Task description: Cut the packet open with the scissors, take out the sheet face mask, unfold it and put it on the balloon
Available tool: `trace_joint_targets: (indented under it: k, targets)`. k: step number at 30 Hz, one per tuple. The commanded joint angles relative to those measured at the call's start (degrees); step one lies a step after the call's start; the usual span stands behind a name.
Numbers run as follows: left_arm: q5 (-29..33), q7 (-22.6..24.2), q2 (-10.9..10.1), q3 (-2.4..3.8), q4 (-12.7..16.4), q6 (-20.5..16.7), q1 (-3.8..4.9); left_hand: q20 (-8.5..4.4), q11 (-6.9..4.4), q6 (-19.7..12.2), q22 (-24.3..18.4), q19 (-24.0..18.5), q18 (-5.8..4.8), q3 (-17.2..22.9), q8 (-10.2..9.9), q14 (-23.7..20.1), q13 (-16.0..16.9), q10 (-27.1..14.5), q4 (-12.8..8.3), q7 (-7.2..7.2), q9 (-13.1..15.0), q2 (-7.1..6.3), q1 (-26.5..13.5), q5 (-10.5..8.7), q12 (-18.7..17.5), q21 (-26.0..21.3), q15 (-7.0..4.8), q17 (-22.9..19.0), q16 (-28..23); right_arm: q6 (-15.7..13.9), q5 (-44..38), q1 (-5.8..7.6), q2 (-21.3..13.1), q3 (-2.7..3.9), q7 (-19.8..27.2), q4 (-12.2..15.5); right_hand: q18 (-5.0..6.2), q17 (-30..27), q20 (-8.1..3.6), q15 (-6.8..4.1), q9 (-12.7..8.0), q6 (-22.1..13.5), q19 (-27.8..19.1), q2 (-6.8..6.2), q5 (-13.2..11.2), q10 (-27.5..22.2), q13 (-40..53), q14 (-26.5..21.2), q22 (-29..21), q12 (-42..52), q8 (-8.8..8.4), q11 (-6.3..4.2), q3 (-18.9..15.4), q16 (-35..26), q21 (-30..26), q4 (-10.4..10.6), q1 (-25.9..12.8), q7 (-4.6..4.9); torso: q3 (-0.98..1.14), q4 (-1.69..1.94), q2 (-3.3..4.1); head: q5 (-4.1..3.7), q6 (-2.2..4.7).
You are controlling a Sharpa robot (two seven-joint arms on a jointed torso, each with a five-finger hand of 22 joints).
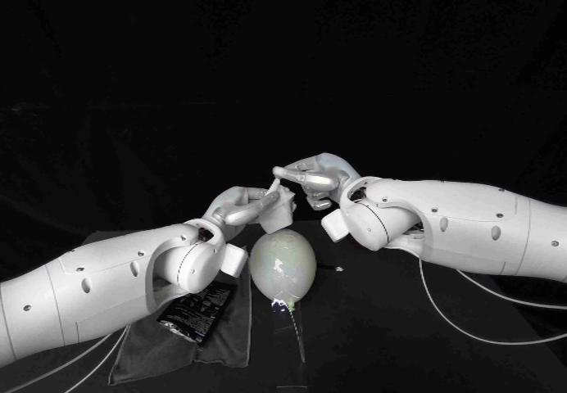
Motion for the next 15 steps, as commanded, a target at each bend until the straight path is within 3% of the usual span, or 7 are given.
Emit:
trace_joint_targets:
  k: [1, 15]
  targets:
    - [0.7, -0.4, 0.1, 0.09, 0.0, 1.9, 0.07, 0.08, 0.04, 0.3, -0.1, 0.4, 0.02, 0.3, 0.2, 0.4, -0.1, 0.3, 0.0, 1.23, 0.0, -0.03, -0.5, 0.17, -0.2, -0.3, -0.08, -0.1, -0.3, 0.2, 2.0, 0.04, -0.1, 0.05, 3.1, 0.1, 0.11, 14.5, 0.67, 0.57, -0.3, -0.2, 2.0, -0.05, -0.3, 0.4, 5.7, 5.9, 12.7, -0.5, -0.61, 1.03, -1.7, -0.2, -0.7, 1.2, -0.7, -0.03, 0.0, -0.01, 0.01, -0.05, 0.01]
    - [5.1, -0.3, -0.4, 0.09, 0.0, 4.1, 0.08, 0.07, 0.32, -0.3, 0.0, 1.2, 0.03, 4.0, -0.3, 0.9, -0.1, -0.6, 1.0, 1.53, -0.3, -1.1, -7.1, 0.15, -0.3, -0.8, 0.12, -0.5, -1.3, -2.3, 2.0, 0.25, -2.7, 0.04, 4.7, -1.1, 0.26, 14.3, 1.0, 0.58, -0.8, 1.1, 1.7, 1.53, -0.2, 0.1, 5.5, 5.8, 12.5, -0.8, -1.2, 0.98, -4.1, -0.4, -1.2, 3.5, 1.9, -0.11, -0.02, 0.05, 0.02, 0.06, 0.1]
